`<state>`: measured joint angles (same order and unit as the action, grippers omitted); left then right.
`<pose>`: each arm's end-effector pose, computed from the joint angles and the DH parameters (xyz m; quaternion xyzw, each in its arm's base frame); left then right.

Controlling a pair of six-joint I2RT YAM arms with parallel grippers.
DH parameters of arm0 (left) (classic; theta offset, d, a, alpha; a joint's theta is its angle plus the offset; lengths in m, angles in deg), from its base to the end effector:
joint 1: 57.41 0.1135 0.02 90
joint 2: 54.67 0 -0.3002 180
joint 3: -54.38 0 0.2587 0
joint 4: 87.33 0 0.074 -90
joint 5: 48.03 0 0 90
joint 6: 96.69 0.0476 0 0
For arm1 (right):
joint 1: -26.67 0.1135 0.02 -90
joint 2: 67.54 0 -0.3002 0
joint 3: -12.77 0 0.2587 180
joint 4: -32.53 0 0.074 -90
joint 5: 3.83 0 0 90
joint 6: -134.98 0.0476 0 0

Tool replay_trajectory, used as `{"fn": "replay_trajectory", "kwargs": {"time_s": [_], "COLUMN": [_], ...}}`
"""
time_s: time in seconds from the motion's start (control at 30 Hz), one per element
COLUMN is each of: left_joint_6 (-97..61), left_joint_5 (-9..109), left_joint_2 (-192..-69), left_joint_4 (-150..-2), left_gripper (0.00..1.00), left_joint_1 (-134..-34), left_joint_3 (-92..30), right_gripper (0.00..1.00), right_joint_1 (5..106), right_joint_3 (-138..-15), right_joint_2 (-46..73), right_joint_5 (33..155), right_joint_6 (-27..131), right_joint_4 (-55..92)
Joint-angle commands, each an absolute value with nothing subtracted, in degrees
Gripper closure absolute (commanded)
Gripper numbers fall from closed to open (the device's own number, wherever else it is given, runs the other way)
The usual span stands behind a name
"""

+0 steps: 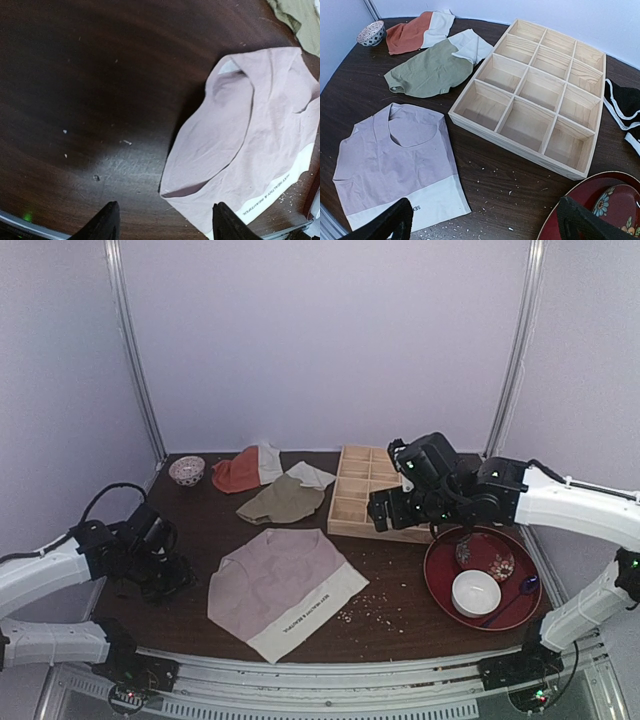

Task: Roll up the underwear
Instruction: Pick up the underwear from the center of the board.

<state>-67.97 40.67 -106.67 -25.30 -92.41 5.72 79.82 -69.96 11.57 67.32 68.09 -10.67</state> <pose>0.1187 -0.0818 0.2245 -0.2244 0.9508 -0.1514 0.1506 0.2002 0.2414 0.3488 -0.1639 0.8801 0.1429 0.4220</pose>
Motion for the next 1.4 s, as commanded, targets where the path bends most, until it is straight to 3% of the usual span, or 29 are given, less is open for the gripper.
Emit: {"fn": "replay_trajectory", "kwargs": {"time_s": [0.0,0.37,0.8,0.93,1.27,1.37], "left_joint_6": [-72.9,-78.0,-78.4,-78.3,-77.1,-76.6], "left_joint_5": [44.6,47.0,47.0,47.3,47.1,46.9], "left_joint_2": [-105.7,-112.0,-119.6,-121.8,-124.3,-123.6], "left_joint_4": [-27.2,-33.2,-37.9,-39.6,-40.0,-39.0], "left_gripper": [0.36,0.35,0.44,0.54,1.00,1.00], "left_joint_1": [-93.1,-96.5,-97.8,-97.9,-97.9,-97.9], "left_joint_3": [8.8,12.7,12.5,12.1,10.3,9.6], "right_gripper": [0.00,0.00,0.00,0.00,0.02,0.05], "right_joint_1": [80.3,80.3,80.3,80.4,82.8,85.5], "right_joint_3": [-72.8,-74.2,-74.0,-73.7,-74.1,-74.6], "right_joint_2": [13.5,15.9,16.0,16.0,18.7,20.6], "right_joint_5": [68.1,69.1,69.3,69.9,71.0,71.3], "right_joint_6": [66.7,66.0,65.8,66.0,64.2,62.4], "right_joint_4": [-9.8,-8.9,-8.9,-8.8,-9.6,-9.8]}}
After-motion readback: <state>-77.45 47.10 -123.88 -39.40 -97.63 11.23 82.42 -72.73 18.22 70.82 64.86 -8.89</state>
